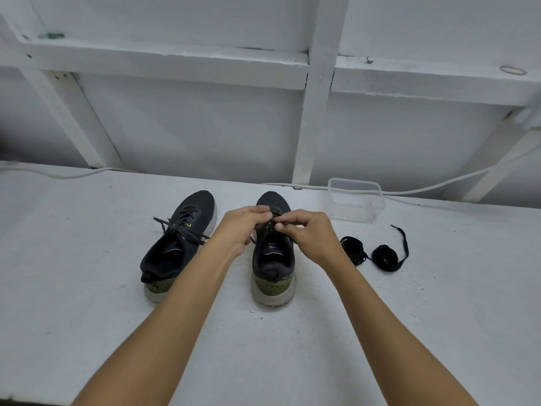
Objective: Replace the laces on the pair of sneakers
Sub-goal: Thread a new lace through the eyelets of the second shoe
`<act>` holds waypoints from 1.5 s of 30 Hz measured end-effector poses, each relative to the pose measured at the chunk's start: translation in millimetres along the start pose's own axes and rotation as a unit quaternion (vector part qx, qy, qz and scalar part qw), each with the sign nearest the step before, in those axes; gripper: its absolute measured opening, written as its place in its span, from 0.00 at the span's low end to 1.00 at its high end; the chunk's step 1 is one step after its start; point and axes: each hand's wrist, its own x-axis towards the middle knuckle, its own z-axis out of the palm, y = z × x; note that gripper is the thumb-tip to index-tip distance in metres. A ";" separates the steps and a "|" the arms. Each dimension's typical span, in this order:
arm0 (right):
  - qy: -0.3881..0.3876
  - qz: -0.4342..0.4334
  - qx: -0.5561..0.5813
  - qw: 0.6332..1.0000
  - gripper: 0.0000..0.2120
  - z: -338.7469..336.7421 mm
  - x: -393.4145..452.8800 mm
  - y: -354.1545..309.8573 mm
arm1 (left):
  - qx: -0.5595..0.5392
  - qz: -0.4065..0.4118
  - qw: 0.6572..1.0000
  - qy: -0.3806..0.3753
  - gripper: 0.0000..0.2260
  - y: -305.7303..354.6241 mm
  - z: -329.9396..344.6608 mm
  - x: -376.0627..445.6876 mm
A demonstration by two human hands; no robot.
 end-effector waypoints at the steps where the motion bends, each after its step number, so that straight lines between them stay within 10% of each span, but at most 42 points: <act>1: 0.006 0.002 -0.007 1.000 0.07 -0.5 -0.9 0.7 | -0.012 -0.008 1.000 0.005 0.07 -0.3 0.3 2.8; 6: 0.052 0.066 -0.022 0.996 0.01 -14.4 -8.5 7.4 | 0.112 0.104 0.986 0.069 0.10 0.0 -23.9 7.7; 12: -0.042 0.160 0.129 0.978 0.08 -33.2 -14.7 9.7 | 0.416 0.227 0.880 0.042 0.08 7.3 -42.9 15.4; 20: -0.073 0.182 0.351 0.916 0.09 -25.6 -15.9 15.0 | 0.441 0.279 0.852 0.053 0.09 6.5 -45.4 22.5; 24: -0.039 0.202 0.375 0.904 0.10 -26.9 -15.9 18.1 | 0.355 0.185 0.916 0.038 0.06 5.3 -46.4 20.6; 35: -0.005 0.188 0.034 0.982 0.11 -33.9 -13.0 17.5 | 0.436 0.254 0.862 0.040 0.05 4.1 -59.3 32.6; 45: -0.006 0.163 -0.010 0.986 0.11 -37.1 -14.6 21.0 | 0.475 0.222 0.848 0.071 0.03 2.9 -70.5 36.0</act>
